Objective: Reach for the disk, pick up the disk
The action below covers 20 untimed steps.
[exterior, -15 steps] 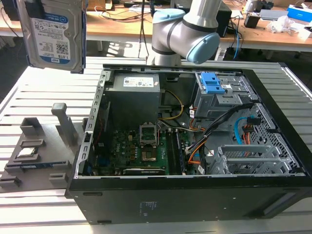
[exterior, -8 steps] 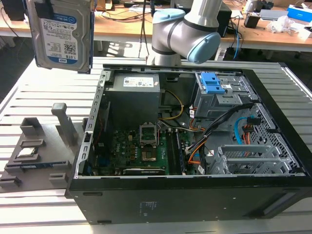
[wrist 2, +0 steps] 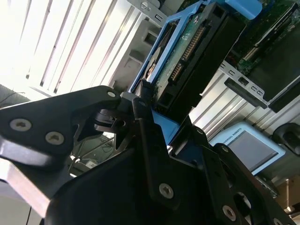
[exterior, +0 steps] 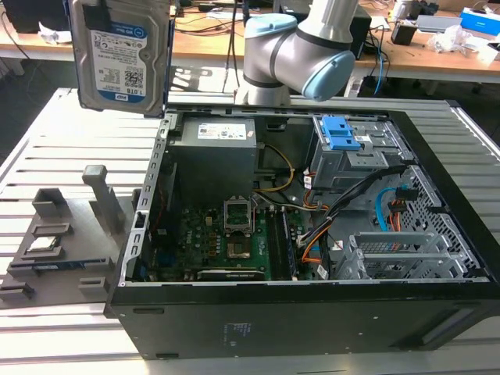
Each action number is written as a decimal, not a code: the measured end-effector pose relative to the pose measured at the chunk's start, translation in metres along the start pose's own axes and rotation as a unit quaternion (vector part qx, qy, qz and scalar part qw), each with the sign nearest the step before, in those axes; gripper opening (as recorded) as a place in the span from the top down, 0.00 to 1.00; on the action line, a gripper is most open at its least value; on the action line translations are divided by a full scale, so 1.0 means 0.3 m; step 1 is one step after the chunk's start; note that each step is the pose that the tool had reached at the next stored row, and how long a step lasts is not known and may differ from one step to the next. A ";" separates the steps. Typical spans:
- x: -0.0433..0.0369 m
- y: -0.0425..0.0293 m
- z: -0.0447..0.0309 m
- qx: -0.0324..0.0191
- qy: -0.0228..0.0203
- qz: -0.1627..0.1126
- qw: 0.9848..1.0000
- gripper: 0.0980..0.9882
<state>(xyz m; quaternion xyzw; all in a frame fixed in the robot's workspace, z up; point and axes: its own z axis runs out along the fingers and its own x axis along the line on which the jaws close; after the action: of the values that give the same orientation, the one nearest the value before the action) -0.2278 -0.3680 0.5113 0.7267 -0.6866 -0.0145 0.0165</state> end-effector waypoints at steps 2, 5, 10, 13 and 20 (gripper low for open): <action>0.000 -0.025 -0.001 0.000 0.000 0.000 1.000 0.70; 0.001 -0.059 -0.002 0.000 0.000 0.000 1.000 0.70; 0.003 -0.133 -0.006 0.000 0.000 0.000 1.000 0.70; 0.004 -0.175 -0.007 -0.001 0.000 0.000 1.000 0.70; 0.007 -0.281 -0.012 -0.001 0.000 0.000 1.000 0.70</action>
<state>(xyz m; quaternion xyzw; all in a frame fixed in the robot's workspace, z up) -0.1434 -0.3652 0.5113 0.7266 -0.6866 -0.0155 0.0175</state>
